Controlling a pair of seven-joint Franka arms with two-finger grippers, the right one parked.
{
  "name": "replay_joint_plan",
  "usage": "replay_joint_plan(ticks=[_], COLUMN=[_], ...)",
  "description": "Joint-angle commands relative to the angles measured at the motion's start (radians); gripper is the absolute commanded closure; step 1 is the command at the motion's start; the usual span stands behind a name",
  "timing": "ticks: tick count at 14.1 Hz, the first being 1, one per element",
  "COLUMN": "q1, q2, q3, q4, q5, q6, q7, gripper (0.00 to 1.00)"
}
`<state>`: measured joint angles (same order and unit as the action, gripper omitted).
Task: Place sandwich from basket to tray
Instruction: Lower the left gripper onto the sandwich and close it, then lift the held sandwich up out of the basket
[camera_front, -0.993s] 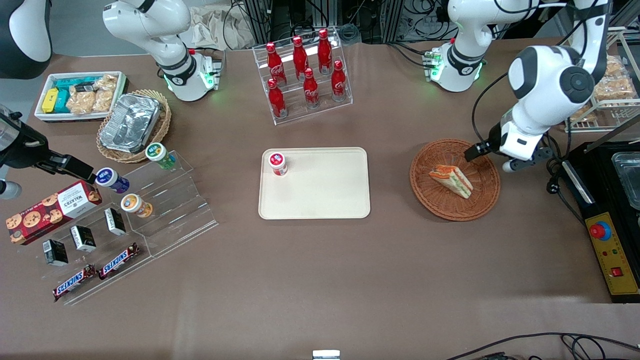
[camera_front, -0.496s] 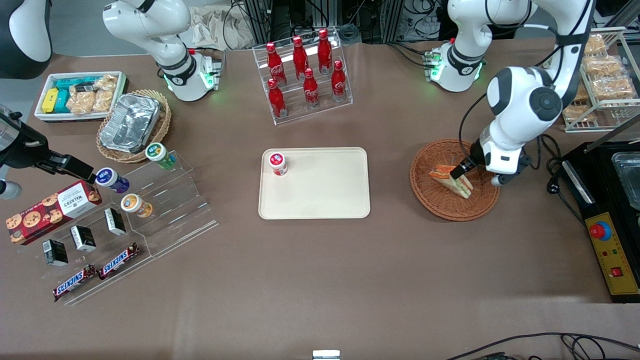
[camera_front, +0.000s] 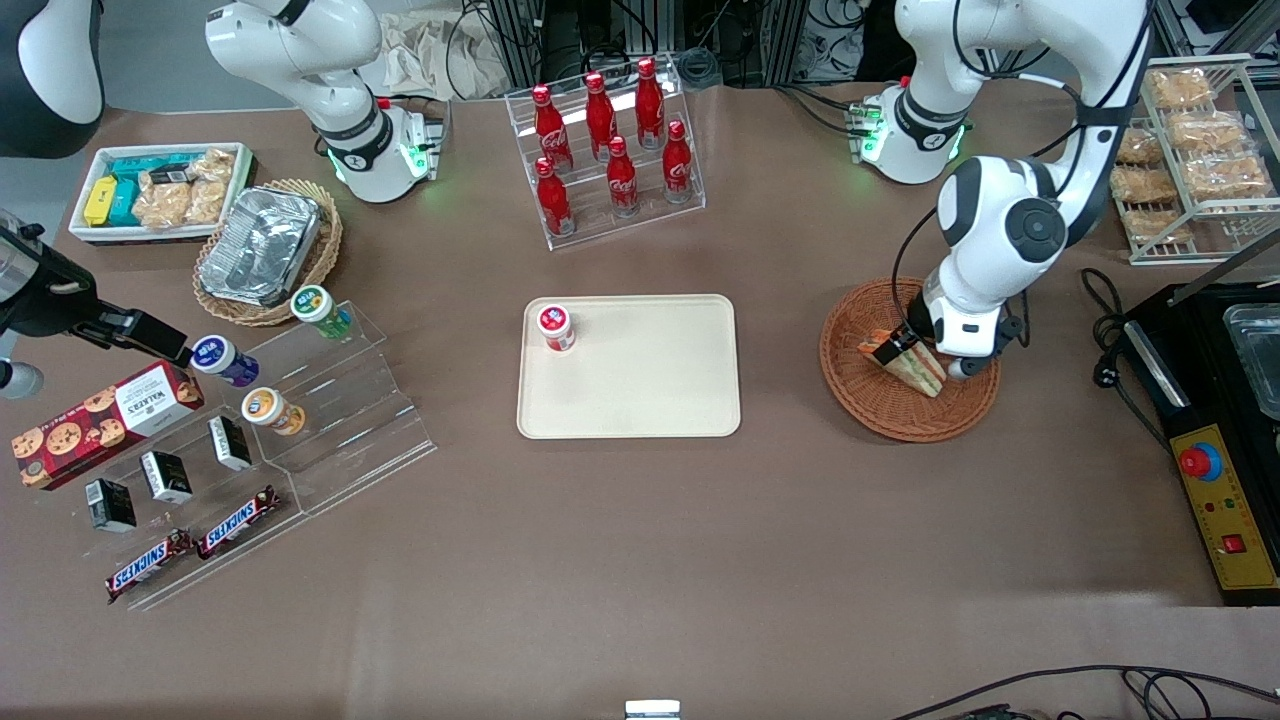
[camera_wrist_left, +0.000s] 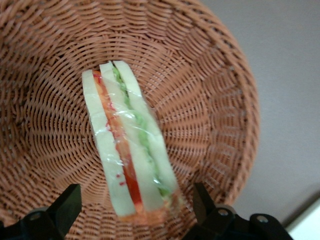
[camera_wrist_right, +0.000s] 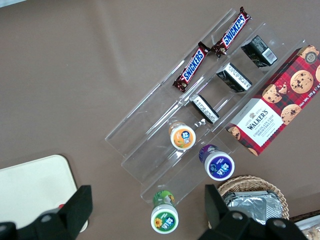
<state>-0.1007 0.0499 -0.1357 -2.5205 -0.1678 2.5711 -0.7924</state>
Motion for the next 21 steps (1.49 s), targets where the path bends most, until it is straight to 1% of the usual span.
replay_joint_plan(ticks=[1,4,5,7,8,9,10,11,12,14,18,19,21], q1=[-0.01,-0.01,-0.008,-0.007,-0.007,-0.007,-0.004,-0.004,-0.002,0.001,0.001,0.001,0.003], q2=[0.005,0.01,0.008,0.008,0.007,0.007,0.007,0.005,0.001,-0.015,-0.06,-0.074,-0.081], q3=[0.008,0.024,0.024,0.025,0.025,0.025,0.024,0.024,0.024,0.024,0.044,0.053,0.06], q4=[-0.038,-0.027,-0.02,-0.014,-0.008,-0.003,0.005,0.009,0.011,0.028,0.184,0.23,0.361], q5=[0.008,0.01,0.01,0.011,0.011,0.01,0.011,0.011,0.01,0.002,0.01,0.01,0.011], q6=[0.07,0.072,0.072,0.07,0.067,0.067,0.064,0.061,0.061,0.022,-0.283,-0.364,-0.532], q7=[-0.021,-0.016,-0.013,-0.008,-0.008,-0.016,-0.013,-0.013,-0.016,-0.017,-0.01,-0.01,-0.005], gripper=[0.01,0.02,0.09,0.34,0.52,0.65,0.69,0.76,0.8,0.8,0.81,0.87,0.92])
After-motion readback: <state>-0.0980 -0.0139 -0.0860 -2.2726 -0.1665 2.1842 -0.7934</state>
